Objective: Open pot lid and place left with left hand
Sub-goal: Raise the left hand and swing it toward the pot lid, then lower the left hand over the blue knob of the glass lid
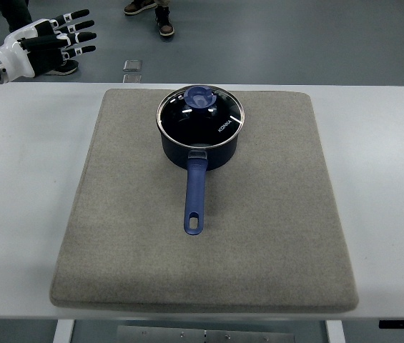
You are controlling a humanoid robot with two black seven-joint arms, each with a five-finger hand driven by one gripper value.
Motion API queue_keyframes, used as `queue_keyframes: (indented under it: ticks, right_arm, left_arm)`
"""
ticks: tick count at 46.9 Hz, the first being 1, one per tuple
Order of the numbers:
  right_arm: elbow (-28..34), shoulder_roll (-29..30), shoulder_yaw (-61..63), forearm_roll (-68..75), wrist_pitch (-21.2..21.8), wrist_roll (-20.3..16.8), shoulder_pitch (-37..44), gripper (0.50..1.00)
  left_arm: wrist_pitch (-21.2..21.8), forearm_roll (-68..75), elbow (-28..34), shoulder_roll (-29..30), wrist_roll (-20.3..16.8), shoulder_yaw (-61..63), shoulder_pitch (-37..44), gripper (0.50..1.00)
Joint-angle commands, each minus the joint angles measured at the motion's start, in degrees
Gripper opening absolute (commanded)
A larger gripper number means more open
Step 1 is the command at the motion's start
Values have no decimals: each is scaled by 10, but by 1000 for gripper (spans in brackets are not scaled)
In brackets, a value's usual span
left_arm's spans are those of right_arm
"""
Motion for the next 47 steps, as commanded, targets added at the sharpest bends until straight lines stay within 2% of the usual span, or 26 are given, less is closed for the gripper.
queue_keyframes:
  ticks: [1,11,17,34,47]
  right_arm:
    - [-1,0,0,0,0,0,0,917]
    - [0,0,0,0,1,0,0,917]
    - [-1,0,0,0,1,0,0,917]
    - [0,0,0,0,0,0,0,917]
    - [0,0,0,0,1,0,0,917]
  left_arm:
    - [0,52,0,-1,-5,0,-18,986]
    - [0,211,-8,-8,-60,1,-64,984]
    - [0,299,-31,-11,-79,1,-90,984]
    - [0,486,-97,-32,-83,5,-136,981]
    - [0,663,-205,-43,-83,9,-141,981]
